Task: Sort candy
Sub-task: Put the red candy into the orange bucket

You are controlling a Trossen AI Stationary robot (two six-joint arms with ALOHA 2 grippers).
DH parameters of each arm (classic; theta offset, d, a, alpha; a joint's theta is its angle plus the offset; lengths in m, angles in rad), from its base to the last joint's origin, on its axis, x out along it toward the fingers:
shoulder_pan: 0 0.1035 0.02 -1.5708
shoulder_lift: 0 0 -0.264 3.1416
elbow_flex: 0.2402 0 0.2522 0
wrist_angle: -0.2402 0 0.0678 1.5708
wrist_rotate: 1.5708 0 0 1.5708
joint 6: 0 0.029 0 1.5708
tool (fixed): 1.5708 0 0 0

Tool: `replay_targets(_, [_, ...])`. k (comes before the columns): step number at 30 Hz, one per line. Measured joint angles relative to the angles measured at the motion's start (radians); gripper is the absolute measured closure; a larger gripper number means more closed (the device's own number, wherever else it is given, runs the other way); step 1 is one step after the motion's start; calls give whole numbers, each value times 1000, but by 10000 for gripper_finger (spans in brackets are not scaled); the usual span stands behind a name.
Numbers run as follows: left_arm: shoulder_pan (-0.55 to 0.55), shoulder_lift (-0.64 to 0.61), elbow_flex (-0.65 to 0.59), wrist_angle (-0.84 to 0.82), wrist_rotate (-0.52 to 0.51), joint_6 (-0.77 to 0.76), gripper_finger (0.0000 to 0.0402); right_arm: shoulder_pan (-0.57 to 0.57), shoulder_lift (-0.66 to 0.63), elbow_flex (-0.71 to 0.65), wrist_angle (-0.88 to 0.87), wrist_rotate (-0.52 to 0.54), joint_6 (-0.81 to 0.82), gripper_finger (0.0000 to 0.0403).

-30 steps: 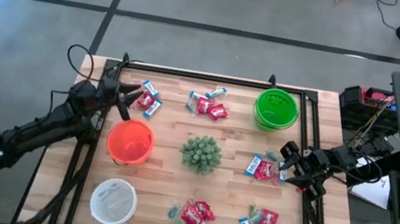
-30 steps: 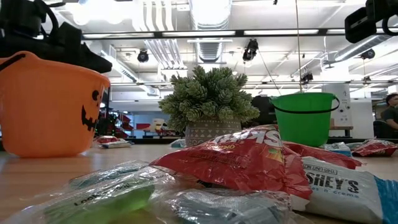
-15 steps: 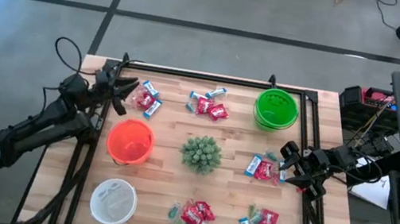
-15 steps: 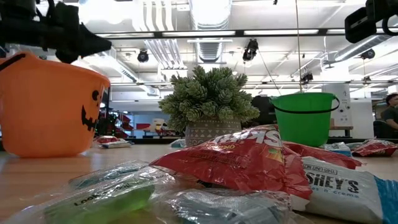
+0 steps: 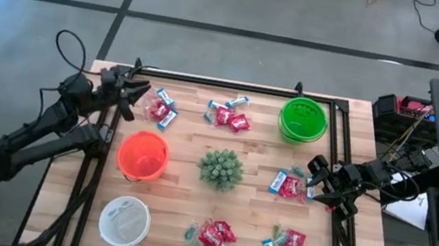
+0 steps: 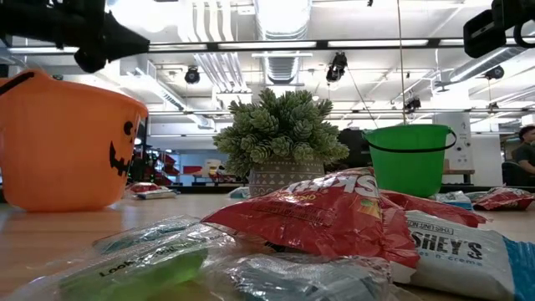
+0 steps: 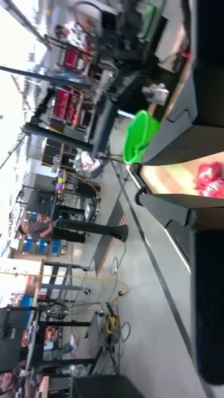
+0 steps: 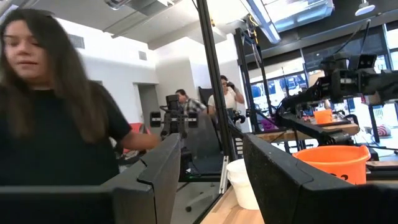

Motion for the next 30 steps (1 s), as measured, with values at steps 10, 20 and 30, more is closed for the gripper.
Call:
replay_targets(10, [0, 74, 113, 0, 0, -144, 336, 0, 0, 0, 0, 0, -16, 236])
replay_targets(20, [0, 127, 134, -8, 0, -228, 336, 0, 0, 0, 49, 1, -39, 236])
replay_targets(30, [0, 129, 140, -9, 0, -247, 336, 0, 0, 0, 84, 151, 25, 236])
